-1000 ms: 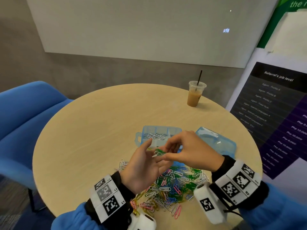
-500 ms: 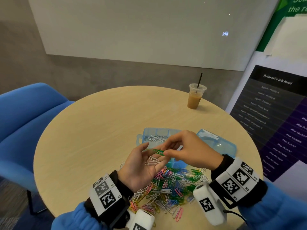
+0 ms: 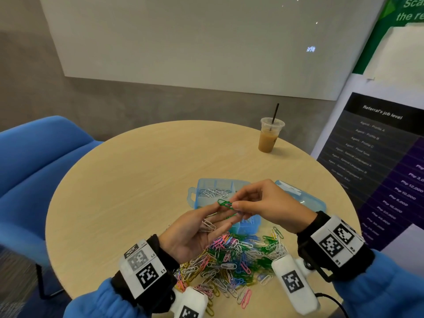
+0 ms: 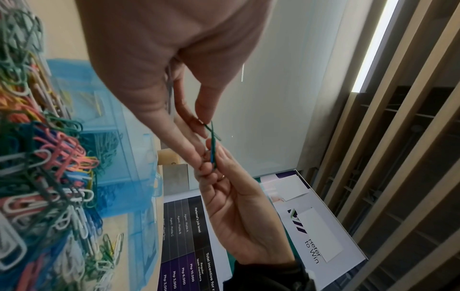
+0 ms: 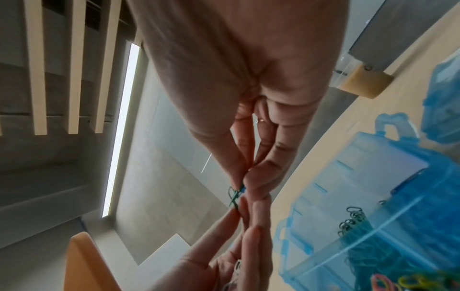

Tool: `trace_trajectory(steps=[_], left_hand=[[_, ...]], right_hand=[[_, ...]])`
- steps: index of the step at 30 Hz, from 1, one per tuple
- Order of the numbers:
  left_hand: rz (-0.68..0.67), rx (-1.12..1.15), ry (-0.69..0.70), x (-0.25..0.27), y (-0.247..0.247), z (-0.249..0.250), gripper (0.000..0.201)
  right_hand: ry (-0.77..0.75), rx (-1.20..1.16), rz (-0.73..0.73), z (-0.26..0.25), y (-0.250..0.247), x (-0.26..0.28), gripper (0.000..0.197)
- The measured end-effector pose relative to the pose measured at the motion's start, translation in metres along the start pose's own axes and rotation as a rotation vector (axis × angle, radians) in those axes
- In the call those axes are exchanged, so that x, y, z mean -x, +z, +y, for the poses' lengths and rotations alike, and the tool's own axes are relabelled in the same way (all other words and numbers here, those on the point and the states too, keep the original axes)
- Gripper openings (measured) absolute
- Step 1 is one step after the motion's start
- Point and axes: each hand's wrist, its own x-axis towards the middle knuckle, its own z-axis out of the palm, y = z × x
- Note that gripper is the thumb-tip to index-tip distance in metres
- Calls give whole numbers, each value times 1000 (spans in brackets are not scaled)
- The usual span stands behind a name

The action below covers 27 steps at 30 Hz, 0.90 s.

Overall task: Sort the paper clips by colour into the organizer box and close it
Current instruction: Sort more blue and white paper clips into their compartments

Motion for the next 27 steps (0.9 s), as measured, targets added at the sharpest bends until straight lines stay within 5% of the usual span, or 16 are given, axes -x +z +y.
trace_trajectory(steps=[8, 15, 22, 27], left_hand=[[66, 35, 85, -2, -5, 2, 22], [153, -45, 165, -11, -15, 5, 18], [285, -863, 558, -23, -7, 25, 31], [195, -1177, 545, -38, 6, 26, 29]], right_hand=[[-7, -88, -35, 1, -4, 2, 14], [18, 16, 117, 6, -12, -5, 9], [62, 97, 161, 12, -14, -10, 11], [56, 64, 174, 13, -17, -8, 11]])
